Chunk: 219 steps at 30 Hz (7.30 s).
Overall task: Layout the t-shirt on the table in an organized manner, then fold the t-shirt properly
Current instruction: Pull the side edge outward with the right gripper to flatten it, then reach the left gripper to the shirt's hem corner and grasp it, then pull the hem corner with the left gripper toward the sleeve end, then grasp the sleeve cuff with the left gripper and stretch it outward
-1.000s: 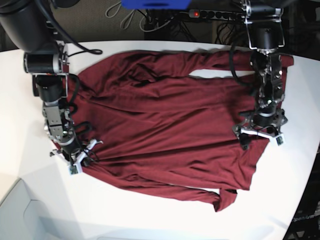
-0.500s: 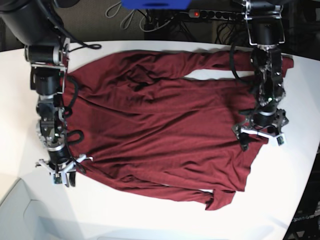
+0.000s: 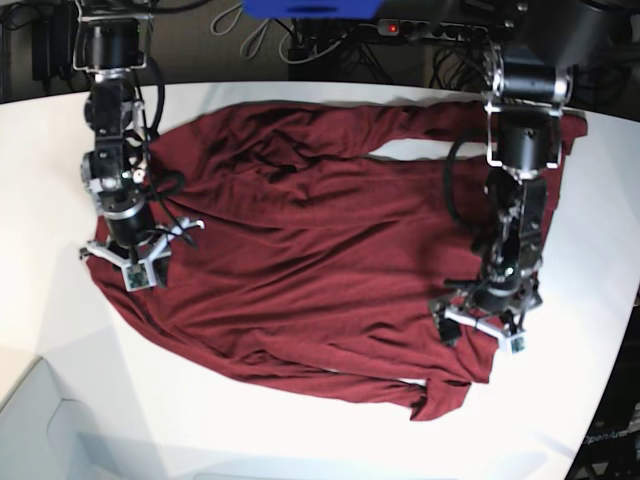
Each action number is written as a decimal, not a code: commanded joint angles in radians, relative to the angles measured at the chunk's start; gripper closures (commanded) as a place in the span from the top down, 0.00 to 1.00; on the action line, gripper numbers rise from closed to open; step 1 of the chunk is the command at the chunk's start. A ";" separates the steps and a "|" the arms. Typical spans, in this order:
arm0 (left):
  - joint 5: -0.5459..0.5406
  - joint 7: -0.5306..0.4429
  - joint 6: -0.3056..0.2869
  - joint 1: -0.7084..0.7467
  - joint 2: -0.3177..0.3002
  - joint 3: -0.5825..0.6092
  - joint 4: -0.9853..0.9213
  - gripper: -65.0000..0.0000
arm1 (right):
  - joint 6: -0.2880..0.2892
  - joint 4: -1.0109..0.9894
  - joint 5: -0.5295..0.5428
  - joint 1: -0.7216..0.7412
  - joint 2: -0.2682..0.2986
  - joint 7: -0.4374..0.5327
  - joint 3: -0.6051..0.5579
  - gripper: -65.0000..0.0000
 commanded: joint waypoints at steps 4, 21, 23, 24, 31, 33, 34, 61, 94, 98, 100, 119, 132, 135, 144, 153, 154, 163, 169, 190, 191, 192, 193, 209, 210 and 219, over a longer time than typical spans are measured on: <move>-0.002 -0.057 -0.004 -0.235 0.020 0.098 -0.285 1.00 | -0.007 0.084 0.005 -0.065 0.008 -0.015 0.005 0.18; -0.010 -0.318 -0.004 -0.270 -0.034 0.385 -0.635 1.00 | -0.008 0.187 0.005 -0.172 0.008 -0.015 0.060 0.18; -0.010 -0.318 -0.004 -0.269 -0.045 0.385 -0.635 1.00 | -0.008 0.187 0.005 -0.171 0.008 -0.015 0.060 0.18; -0.010 -0.318 -0.004 -0.269 -0.046 0.385 -0.635 1.00 | -0.008 0.187 0.005 -0.172 0.008 -0.015 0.060 0.18; -0.011 -0.318 -0.004 -0.276 -0.069 0.382 -0.634 1.00 | -0.008 0.182 0.005 -0.180 0.007 -0.015 0.054 0.18; -0.011 -0.318 -0.004 -0.278 -0.069 0.382 -0.607 1.00 | -0.008 0.185 0.005 -0.192 0.007 -0.015 0.054 0.18; -0.014 -0.318 -0.002 -0.278 -0.071 0.380 -0.577 1.00 | -0.008 0.188 0.005 -0.197 0.007 -0.015 0.054 0.18; -0.277 0.053 -0.002 0.459 -0.180 -0.074 0.460 1.00 | 0.125 0.179 0.005 -0.211 -0.081 -0.016 0.095 0.18; -0.097 0.050 -0.002 0.245 -0.142 -0.081 0.293 1.00 | 0.151 0.064 0.002 -0.086 -0.001 -0.013 0.114 0.18; -0.097 0.053 -0.002 0.262 -0.142 -0.083 0.399 1.00 | 0.151 0.191 0.002 -0.139 -0.025 -0.013 0.138 0.18; -0.097 0.053 -0.002 0.301 -0.145 -0.083 0.480 1.00 | 0.151 0.242 0.002 -0.172 -0.032 -0.015 0.140 0.18; -0.091 0.171 -0.004 0.704 -0.028 -0.267 0.753 1.00 | 0.153 0.305 0.005 -0.398 -0.105 -0.011 0.158 0.18; -0.088 0.173 -0.004 0.759 -0.073 -0.276 0.721 1.00 | 0.153 0.305 0.005 -0.439 -0.104 -0.011 0.180 0.18; -0.088 0.174 -0.004 0.769 -0.088 -0.304 0.721 1.00 | 0.153 0.305 0.005 -0.450 -0.104 -0.011 0.180 0.18; -0.088 0.174 -0.004 0.769 -0.091 -0.313 0.721 1.00 | 0.155 0.300 0.005 -0.481 -0.124 -0.010 0.172 0.18; -0.088 0.171 -0.004 0.766 -0.092 -0.325 0.720 1.00 | 0.155 0.179 0.005 -0.458 -0.119 -0.010 0.178 0.18; -0.088 0.171 -0.004 0.766 -0.092 -0.325 0.720 1.00 | 0.155 0.179 0.005 -0.461 -0.119 -0.010 0.178 0.18; -0.088 0.174 -0.004 0.762 -0.092 -0.347 0.720 1.00 | 0.155 0.280 0.005 -0.574 -0.119 -0.008 0.178 0.18; -0.091 0.174 -0.004 0.749 -0.092 -0.347 0.720 1.00 | 0.155 0.331 0.005 -0.602 -0.121 -0.008 0.180 0.18; -0.089 0.165 -0.008 0.951 -0.102 -0.384 1.103 1.00 | 0.155 0.472 0.005 -0.548 -0.128 -0.010 0.307 0.18; -0.089 0.165 -0.028 0.977 -0.111 -0.394 1.100 1.00 | 0.155 0.471 0.005 -0.538 -0.133 -0.010 0.313 0.18; -0.089 0.165 -0.067 1.000 -0.123 -0.402 1.097 1.00 | 0.155 0.471 0.005 -0.528 -0.137 -0.010 0.321 0.18; -0.089 0.165 -0.116 1.019 -0.129 -0.416 1.093 1.00 | 0.155 0.469 0.005 -0.519 -0.140 -0.010 0.336 0.18; 0.049 0.173 -0.415 1.023 0.032 -0.822 0.896 0.26 | 0.170 0.441 0.007 -0.472 -0.200 -0.011 0.350 0.18; 0.081 0.168 -0.415 1.008 0.036 -0.822 0.858 0.31 | 0.191 0.434 0.007 -0.472 -0.203 -0.011 0.353 0.18; 0.161 0.168 -0.424 0.950 0.049 -0.813 0.732 0.47 | 0.217 0.411 0.007 -0.470 -0.205 -0.011 0.353 0.18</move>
